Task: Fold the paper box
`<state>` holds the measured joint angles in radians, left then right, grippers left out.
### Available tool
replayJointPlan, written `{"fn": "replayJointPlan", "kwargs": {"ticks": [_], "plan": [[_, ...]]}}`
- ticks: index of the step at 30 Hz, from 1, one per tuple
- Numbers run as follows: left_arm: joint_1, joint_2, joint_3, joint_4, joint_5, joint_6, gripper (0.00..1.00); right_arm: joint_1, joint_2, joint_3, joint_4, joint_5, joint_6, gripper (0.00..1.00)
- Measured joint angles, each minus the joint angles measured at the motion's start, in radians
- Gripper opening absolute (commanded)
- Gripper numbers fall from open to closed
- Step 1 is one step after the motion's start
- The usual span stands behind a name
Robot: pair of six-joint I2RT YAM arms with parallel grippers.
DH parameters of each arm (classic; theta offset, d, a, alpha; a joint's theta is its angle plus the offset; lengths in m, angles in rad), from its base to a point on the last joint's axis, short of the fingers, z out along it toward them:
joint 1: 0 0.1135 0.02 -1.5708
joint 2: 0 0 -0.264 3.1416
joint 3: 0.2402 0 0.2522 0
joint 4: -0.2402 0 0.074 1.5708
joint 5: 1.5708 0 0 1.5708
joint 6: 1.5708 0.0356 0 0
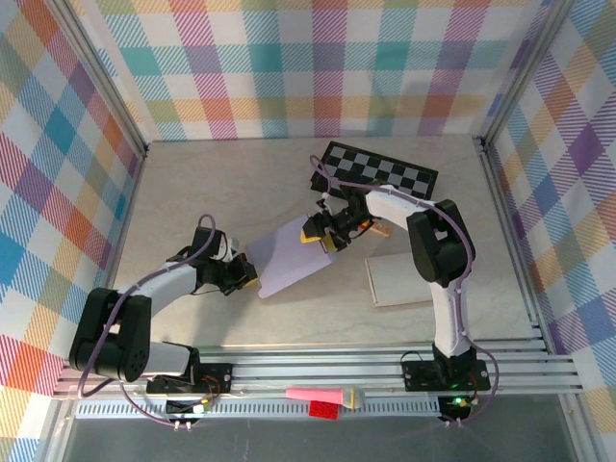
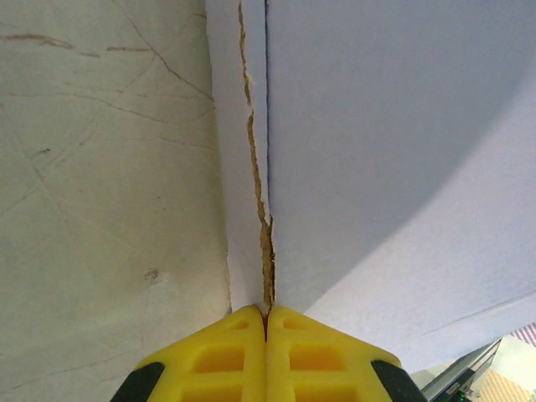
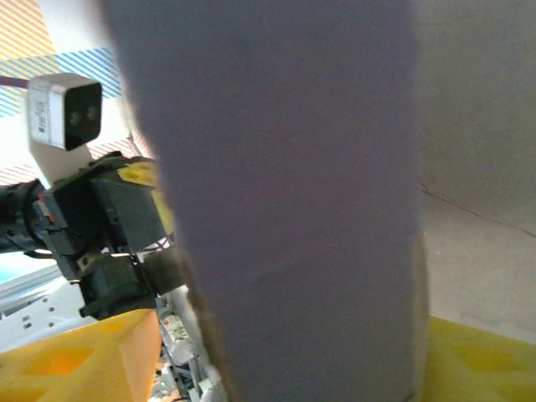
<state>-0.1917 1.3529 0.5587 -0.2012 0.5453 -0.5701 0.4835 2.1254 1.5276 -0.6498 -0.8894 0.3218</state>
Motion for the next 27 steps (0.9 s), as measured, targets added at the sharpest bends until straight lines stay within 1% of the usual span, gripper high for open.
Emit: {"fn": "replayJointPlan", "kwargs": {"ticks": [2,5,8,11,14,16,18,20,22,23,24,27], "plan": [[0.000,0.000,0.001,-0.002,0.000,-0.007,0.17,0.002,0.000,-0.012,0.026,-0.016,0.031,0.56],[0.000,-0.002,0.015,-0.011,-0.003,-0.011,0.20,0.002,-0.002,-0.026,0.049,-0.030,0.080,0.48],[0.000,-0.030,0.054,-0.033,-0.017,-0.006,0.22,0.002,-0.005,-0.026,0.052,-0.039,0.120,0.46],[-0.022,-0.096,0.118,-0.099,-0.079,0.037,0.25,-0.003,-0.022,-0.025,0.051,-0.059,0.167,0.42],[-0.103,-0.154,0.209,-0.198,-0.197,0.128,0.29,-0.019,-0.051,-0.013,0.047,-0.093,0.223,0.41],[-0.183,-0.177,0.282,-0.273,-0.284,0.214,0.31,-0.039,-0.078,-0.012,0.038,-0.115,0.267,0.41],[-0.243,-0.184,0.334,-0.323,-0.333,0.296,0.33,-0.057,-0.102,-0.012,0.021,-0.128,0.308,0.39],[-0.300,-0.188,0.372,-0.341,-0.360,0.385,0.35,-0.064,-0.118,-0.012,-0.001,-0.119,0.348,0.38],[-0.355,-0.202,0.413,-0.348,-0.385,0.467,0.41,-0.057,-0.120,-0.013,-0.037,-0.112,0.380,0.38],[-0.372,-0.212,0.426,-0.348,-0.395,0.498,0.44,-0.054,-0.120,-0.014,-0.055,-0.109,0.390,0.37],[-0.385,-0.224,0.439,-0.350,-0.410,0.527,0.45,-0.051,-0.120,-0.015,-0.072,-0.108,0.399,0.36],[-0.388,-0.245,0.460,-0.354,-0.446,0.586,0.46,-0.050,-0.120,-0.021,-0.107,-0.106,0.421,0.31]]}}
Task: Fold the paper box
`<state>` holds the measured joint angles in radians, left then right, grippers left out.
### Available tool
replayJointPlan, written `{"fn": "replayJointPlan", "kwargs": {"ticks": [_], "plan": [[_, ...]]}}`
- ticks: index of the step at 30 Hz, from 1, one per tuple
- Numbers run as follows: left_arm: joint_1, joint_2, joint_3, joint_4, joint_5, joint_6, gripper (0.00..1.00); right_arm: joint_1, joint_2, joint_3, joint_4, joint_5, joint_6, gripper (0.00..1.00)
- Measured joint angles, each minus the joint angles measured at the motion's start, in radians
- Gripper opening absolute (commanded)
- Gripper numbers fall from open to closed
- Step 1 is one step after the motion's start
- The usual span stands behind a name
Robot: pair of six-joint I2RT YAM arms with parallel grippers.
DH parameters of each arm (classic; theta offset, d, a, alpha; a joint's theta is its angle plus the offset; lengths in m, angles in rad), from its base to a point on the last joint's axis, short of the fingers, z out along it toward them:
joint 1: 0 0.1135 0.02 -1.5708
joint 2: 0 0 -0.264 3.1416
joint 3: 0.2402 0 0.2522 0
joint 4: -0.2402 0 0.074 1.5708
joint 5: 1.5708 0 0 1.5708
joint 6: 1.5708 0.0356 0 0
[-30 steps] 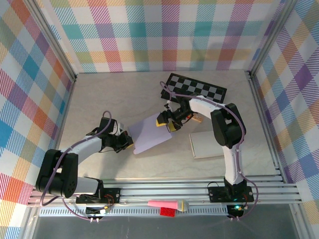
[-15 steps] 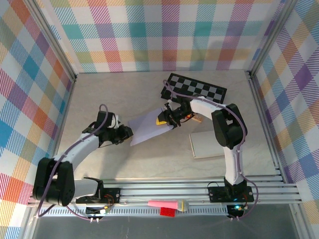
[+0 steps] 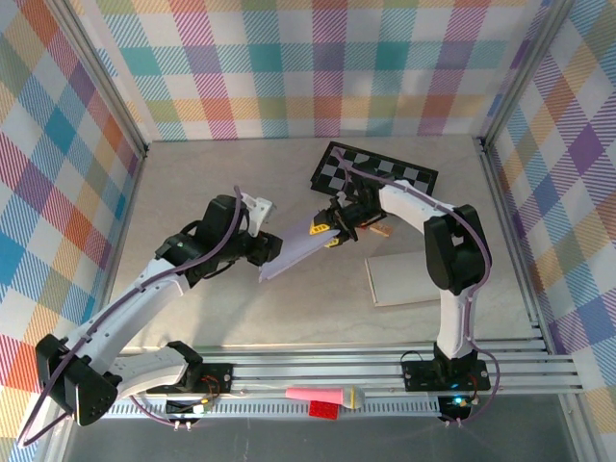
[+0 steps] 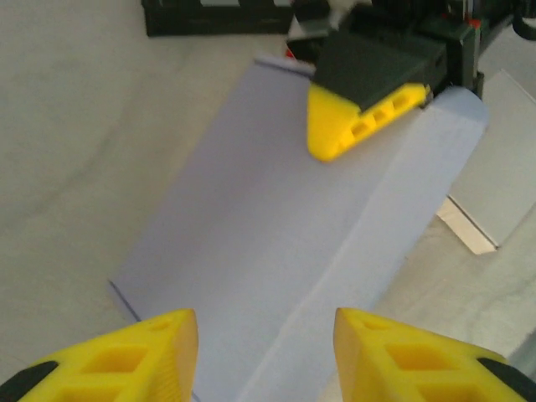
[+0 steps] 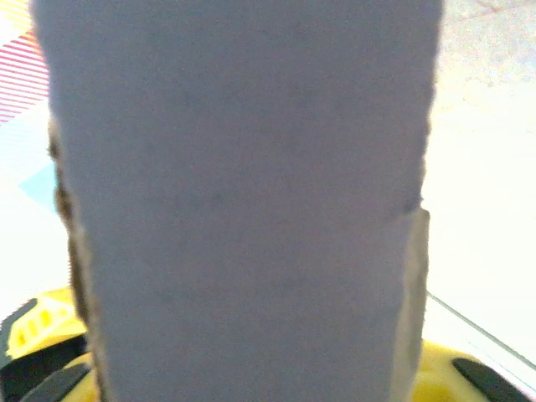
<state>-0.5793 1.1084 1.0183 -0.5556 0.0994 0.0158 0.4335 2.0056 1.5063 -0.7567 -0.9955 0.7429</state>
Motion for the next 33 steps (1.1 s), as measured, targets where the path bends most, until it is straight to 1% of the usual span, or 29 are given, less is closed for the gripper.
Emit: {"fn": "replayJointPlan", "kwargs": {"ticks": [2,3,6,12,15,16,17,19,26,33], "plan": [[0.000,-0.001,0.002,-0.001,-0.008,0.029,0.48,0.001,0.000,-0.006,-0.014,0.003,0.014,0.31],[-0.002,0.000,0.002,-0.005,-0.005,0.046,0.52,0.000,0.000,-0.009,-0.023,0.005,0.026,0.32],[-0.018,-0.006,0.002,-0.019,0.031,0.120,0.55,-0.002,0.000,-0.010,-0.044,0.007,0.056,0.33],[-0.143,0.010,0.002,-0.094,0.067,0.332,0.58,-0.011,0.000,-0.007,-0.142,-0.003,0.093,0.34],[-0.176,0.059,0.003,-0.124,0.060,0.404,0.62,-0.014,-0.002,-0.013,-0.153,-0.013,0.135,0.35],[-0.180,0.075,0.004,-0.130,0.056,0.420,0.63,-0.014,-0.005,-0.021,-0.150,-0.017,0.150,0.35],[-0.183,0.095,0.006,-0.133,0.054,0.436,0.67,-0.014,-0.010,-0.031,-0.150,-0.021,0.167,0.35],[-0.186,0.129,0.013,-0.137,0.043,0.466,0.67,-0.014,-0.023,-0.055,-0.150,-0.029,0.203,0.34],[-0.199,0.195,0.026,-0.149,0.011,0.522,0.67,-0.014,-0.061,-0.121,-0.124,-0.051,0.330,0.34],[-0.199,0.243,0.029,-0.149,0.012,0.551,0.64,-0.015,-0.086,-0.209,-0.075,-0.095,0.470,0.33]]}}
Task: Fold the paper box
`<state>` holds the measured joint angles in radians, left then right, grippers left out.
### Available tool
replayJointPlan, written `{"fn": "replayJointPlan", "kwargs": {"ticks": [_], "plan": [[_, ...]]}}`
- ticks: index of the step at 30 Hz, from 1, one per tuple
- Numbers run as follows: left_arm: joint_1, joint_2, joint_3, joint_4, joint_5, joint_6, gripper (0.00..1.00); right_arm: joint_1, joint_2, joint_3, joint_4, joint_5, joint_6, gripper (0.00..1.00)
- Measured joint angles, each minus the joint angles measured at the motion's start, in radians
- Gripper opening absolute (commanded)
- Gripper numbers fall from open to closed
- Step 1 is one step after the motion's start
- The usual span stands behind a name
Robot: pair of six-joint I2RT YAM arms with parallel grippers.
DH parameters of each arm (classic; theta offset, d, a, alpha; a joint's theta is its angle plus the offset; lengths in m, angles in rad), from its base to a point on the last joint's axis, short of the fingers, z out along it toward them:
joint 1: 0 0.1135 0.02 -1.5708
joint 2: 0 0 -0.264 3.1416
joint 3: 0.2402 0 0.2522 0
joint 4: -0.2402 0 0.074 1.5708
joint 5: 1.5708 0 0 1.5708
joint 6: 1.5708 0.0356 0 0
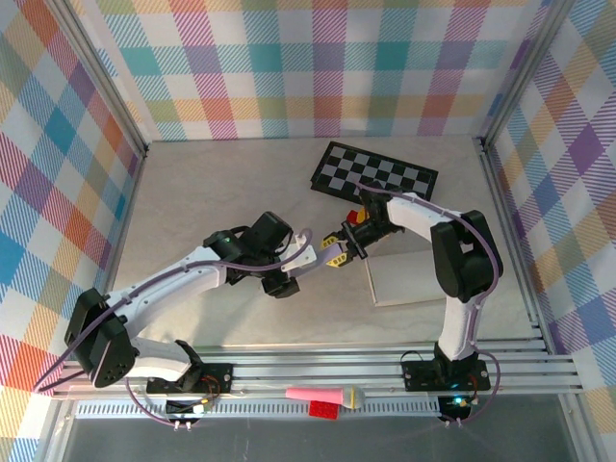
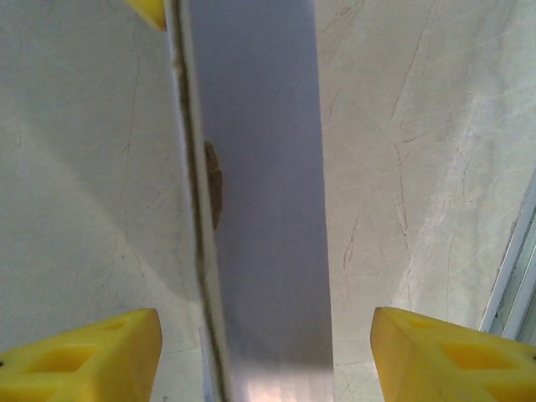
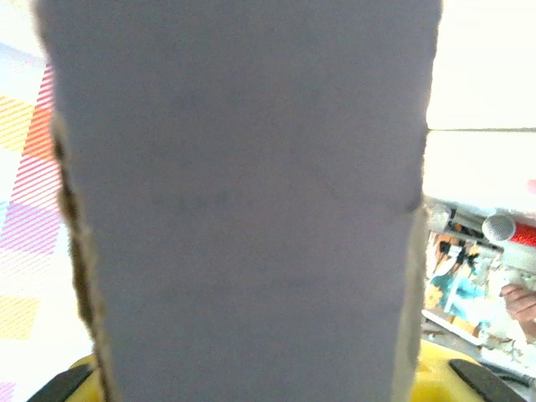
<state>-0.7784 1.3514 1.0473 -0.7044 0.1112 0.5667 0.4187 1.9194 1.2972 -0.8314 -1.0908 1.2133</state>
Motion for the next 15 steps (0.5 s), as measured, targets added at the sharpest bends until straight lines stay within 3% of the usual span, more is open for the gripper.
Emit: {"fn": "replayJointPlan", "kwargs": {"ticks": [10,15], "plan": [[0.005,0.091,0.018,0.033,-0.001,-0.002,0.49,-0.015,0.000,-0.018,0.032,0.036,0.099,0.45],[0.026,0.102,0.024,0.059,0.008,-0.002,0.47,-0.034,0.000,-0.034,0.038,0.087,0.126,0.59]]}}
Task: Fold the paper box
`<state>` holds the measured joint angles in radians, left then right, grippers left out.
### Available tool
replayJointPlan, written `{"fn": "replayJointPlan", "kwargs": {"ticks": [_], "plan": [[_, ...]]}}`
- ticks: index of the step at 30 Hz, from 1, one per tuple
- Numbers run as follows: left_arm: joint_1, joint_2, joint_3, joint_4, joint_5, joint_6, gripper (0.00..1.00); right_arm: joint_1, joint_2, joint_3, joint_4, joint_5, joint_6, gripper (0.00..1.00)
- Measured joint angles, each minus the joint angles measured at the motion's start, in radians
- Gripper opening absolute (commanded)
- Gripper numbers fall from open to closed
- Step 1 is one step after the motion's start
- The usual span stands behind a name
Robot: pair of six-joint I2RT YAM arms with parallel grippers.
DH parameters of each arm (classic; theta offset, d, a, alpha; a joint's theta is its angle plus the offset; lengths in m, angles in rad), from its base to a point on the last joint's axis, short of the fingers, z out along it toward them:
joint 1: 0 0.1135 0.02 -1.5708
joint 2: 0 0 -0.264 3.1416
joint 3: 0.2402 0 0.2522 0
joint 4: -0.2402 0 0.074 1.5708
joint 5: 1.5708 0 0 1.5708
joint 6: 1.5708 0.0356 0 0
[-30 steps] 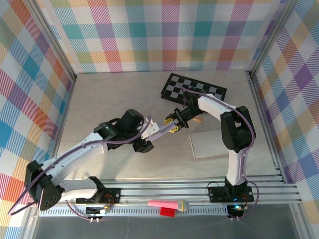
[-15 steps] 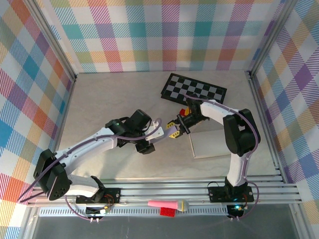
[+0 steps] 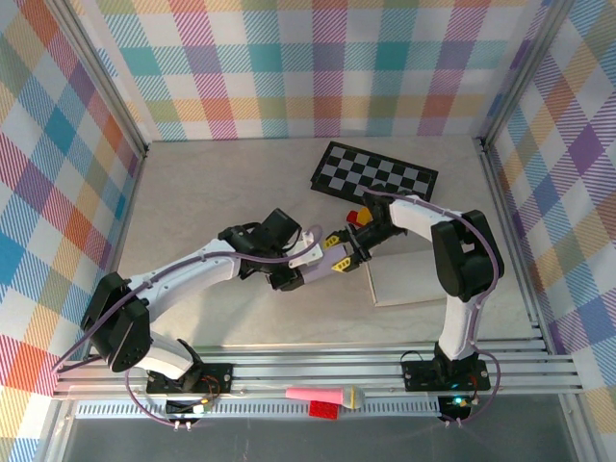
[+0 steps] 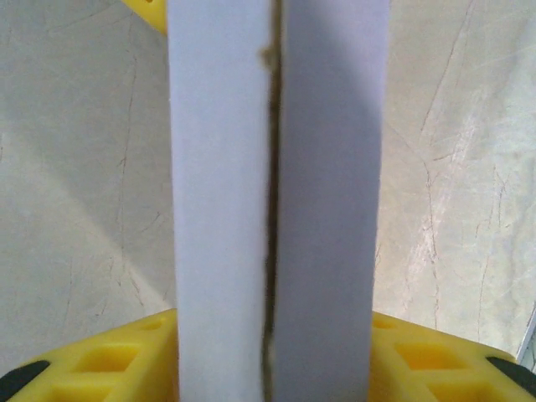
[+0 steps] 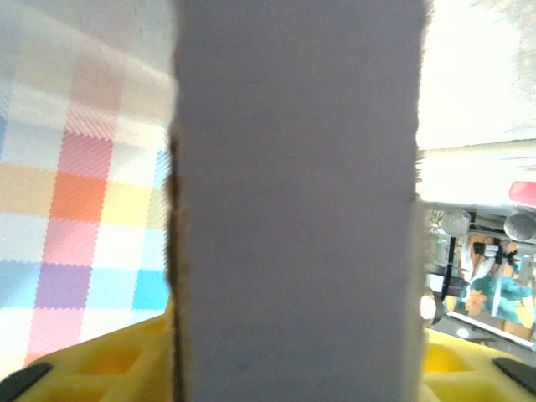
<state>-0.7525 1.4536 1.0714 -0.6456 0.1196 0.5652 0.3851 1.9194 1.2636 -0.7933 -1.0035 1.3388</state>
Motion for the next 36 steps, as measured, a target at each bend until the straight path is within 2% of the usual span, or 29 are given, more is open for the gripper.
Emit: {"fn": "replayJointPlan", "kwargs": {"ticks": [3,10,14,18,21,24,29,36], "plan": [[0.016,0.017,0.009,0.002,0.016,0.000,0.43,-0.019,0.000,0.002,0.002,0.032,0.003,0.66],[0.041,0.063,0.044,0.000,0.050,-0.007,0.42,-0.063,-0.031,0.059,-0.013,0.156,-0.006,0.71],[0.043,0.080,0.065,-0.008,0.060,-0.026,0.43,-0.078,-0.167,0.093,-0.036,0.302,-0.038,0.70],[0.043,0.091,0.075,-0.011,0.065,-0.057,0.45,-0.076,-0.384,0.045,-0.011,0.451,-0.046,0.63],[0.043,0.092,0.076,-0.014,0.068,-0.083,0.47,-0.042,-0.526,-0.057,0.030,0.534,-0.046,0.60],[0.043,0.091,0.078,-0.019,0.072,-0.105,0.49,0.021,-0.590,-0.147,0.073,0.597,-0.046,0.58],[0.043,0.092,0.091,-0.037,0.074,-0.128,0.52,0.107,-0.595,-0.214,0.134,0.658,-0.054,0.52],[0.043,0.107,0.119,-0.047,0.074,-0.132,0.53,0.173,-0.595,-0.238,0.212,0.719,-0.052,0.50]]}}
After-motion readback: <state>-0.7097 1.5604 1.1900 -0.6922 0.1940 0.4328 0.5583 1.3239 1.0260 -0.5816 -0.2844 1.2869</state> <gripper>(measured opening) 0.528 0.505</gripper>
